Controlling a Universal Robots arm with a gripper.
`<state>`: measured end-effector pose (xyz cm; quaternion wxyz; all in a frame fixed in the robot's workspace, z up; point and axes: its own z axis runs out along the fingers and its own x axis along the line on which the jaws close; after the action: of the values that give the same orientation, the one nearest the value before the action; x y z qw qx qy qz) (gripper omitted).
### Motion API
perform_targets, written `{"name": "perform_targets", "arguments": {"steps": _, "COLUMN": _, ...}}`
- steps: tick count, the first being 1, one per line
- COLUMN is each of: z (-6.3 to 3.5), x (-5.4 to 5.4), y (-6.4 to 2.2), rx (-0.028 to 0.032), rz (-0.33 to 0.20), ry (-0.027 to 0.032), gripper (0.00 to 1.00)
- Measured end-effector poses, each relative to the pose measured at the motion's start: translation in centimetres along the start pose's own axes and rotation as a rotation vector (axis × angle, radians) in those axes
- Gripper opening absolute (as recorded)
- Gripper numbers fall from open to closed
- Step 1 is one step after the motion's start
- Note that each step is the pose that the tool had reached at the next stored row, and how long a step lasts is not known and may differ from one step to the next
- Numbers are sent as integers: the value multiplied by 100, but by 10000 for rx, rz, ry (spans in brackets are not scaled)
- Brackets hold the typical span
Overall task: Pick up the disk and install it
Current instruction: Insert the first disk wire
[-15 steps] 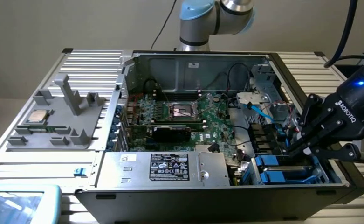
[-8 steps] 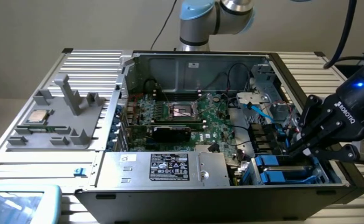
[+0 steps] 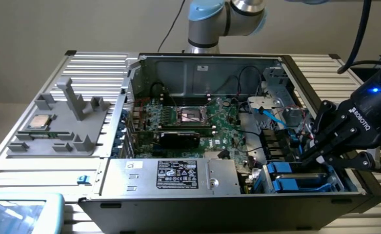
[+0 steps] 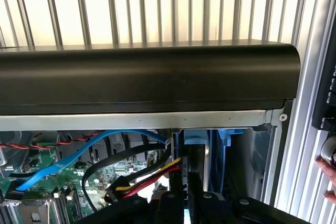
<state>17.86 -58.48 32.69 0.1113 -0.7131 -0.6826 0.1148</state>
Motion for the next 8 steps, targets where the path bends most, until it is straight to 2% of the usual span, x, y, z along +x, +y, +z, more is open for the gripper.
{"name": "perform_targets", "arguments": {"steps": 8, "z": 26, "x": 0, "y": 9, "rx": 0, "rz": 2, "ry": -8, "gripper": 16}}
